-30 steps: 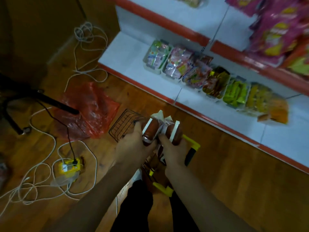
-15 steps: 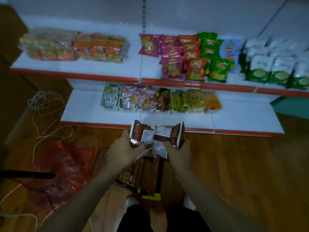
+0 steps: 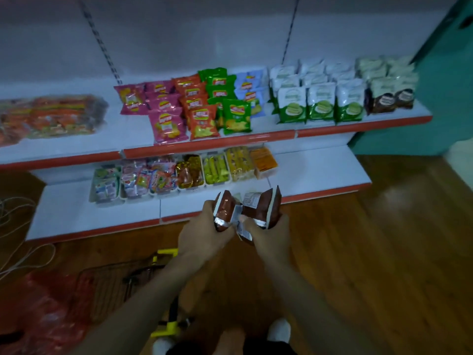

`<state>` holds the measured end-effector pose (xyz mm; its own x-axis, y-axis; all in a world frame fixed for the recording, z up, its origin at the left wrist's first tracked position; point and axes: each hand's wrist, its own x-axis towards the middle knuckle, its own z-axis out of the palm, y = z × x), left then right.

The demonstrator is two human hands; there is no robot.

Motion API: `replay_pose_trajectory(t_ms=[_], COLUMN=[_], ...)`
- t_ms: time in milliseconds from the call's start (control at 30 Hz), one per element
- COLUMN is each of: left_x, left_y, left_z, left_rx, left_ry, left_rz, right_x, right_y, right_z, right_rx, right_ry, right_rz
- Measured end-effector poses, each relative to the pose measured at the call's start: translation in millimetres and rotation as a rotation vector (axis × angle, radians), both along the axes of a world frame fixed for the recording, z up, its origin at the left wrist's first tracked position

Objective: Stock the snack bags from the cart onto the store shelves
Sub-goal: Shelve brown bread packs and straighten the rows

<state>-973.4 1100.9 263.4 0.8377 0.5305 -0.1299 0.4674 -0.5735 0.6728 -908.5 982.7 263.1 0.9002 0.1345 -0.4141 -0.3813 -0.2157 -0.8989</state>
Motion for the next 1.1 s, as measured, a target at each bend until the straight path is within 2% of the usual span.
replay_pose_trajectory(t_ms=[233, 300, 533, 900, 1100], left_x=[82.7, 96.6, 142.1, 254.6, 339.4], left_y=[-89.3, -100.6, -103.2, -88.4, -63.2], left_z=[12.5, 16.9, 34.5, 24.8, 19.7], left_rx=[-0.042, -0.105, -0.376, -0.545, -0.697], left_ry=[0.008, -0.001, -0.133, -0.245, -0.255], left_rz=[-0.005, 0.018, 0.126, 0.052, 0.14], right_x=[84.5, 103.8, 162.9, 259.2, 330.0], right_y=[-87.8, -106.3, -149.6, -171.1, -165.7], right_z=[0.7, 3.6, 16.7, 29.5, 41.9], right_rx=[0.024, 0.044, 0.128, 0.1, 0.147], right_ry=[-0.018, -0.017, 0.054, -0.031, -0.039], right_rz=[-0.013, -0.041, -0.091, -0.179, -0.232])
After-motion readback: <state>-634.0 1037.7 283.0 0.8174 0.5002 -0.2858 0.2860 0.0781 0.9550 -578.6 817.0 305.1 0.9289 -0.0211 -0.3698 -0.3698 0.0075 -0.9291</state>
